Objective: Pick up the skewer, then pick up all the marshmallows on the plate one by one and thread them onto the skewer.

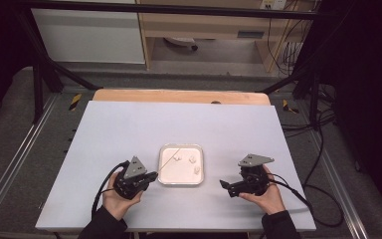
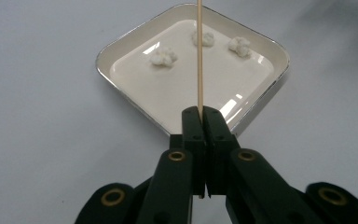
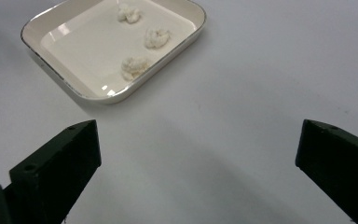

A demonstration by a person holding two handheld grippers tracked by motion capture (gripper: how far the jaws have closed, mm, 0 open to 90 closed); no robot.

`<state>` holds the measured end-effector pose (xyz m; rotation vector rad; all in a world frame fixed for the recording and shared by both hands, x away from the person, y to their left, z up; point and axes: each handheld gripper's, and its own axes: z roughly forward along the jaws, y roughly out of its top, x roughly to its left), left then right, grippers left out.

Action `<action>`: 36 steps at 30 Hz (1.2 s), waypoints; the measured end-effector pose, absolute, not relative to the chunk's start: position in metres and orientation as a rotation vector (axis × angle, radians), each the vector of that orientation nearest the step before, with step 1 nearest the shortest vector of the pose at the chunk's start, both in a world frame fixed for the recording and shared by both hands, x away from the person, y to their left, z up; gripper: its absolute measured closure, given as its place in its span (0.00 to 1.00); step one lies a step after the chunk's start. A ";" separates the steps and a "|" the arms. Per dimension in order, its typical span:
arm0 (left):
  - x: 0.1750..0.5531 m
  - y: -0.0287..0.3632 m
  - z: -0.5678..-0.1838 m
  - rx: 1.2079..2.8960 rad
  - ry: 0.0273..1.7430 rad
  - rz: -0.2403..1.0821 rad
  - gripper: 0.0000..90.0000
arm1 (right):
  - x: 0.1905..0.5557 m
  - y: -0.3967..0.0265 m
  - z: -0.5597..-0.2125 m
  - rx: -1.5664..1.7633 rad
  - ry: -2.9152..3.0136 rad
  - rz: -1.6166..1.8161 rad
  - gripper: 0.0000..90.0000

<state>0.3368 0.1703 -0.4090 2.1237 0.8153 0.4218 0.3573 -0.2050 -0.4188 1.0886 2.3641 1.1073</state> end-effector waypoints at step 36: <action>0.328 0.199 -0.419 2.031 0.850 0.406 0.99 | 0.419 -0.122 -0.407 1.101 2.345 1.223 0.07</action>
